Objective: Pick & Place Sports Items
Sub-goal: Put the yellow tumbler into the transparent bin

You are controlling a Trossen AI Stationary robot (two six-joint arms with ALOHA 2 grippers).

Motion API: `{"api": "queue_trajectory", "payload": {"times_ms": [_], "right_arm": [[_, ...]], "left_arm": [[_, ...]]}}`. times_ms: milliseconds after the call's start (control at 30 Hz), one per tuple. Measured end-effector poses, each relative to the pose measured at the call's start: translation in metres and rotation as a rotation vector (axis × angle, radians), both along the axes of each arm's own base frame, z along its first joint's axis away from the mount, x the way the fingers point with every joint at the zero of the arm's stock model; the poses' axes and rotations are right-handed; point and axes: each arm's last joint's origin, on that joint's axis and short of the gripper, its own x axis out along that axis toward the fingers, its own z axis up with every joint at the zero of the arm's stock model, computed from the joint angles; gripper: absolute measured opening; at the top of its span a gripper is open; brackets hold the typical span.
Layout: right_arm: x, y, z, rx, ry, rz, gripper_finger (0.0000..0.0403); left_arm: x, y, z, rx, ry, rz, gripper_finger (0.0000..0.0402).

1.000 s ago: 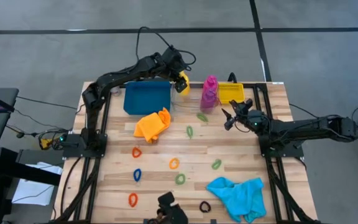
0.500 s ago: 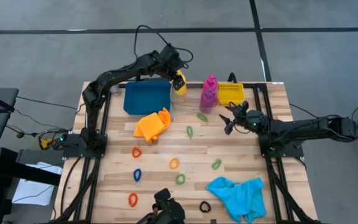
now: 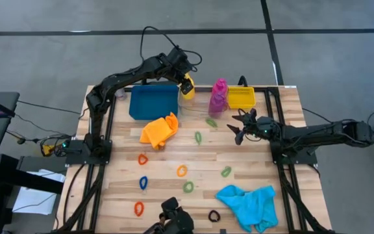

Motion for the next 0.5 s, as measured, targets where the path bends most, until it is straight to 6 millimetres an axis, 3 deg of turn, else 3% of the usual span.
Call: {"api": "queue_trajectory", "payload": {"times_ms": [333, 500], "right_arm": [[0.0001, 0.0003, 0.0, 0.002, -0.002, 0.0, 0.0244], [0.0001, 0.0003, 0.0, 0.002, -0.001, -0.001, 0.0244]], "left_arm": [[0.0024, -0.0035, 0.0, -0.004, -0.002, -0.005, 0.021], [0.0025, -0.0052, -0.0038, -0.014, 0.009, -0.007, 0.0219]]}}
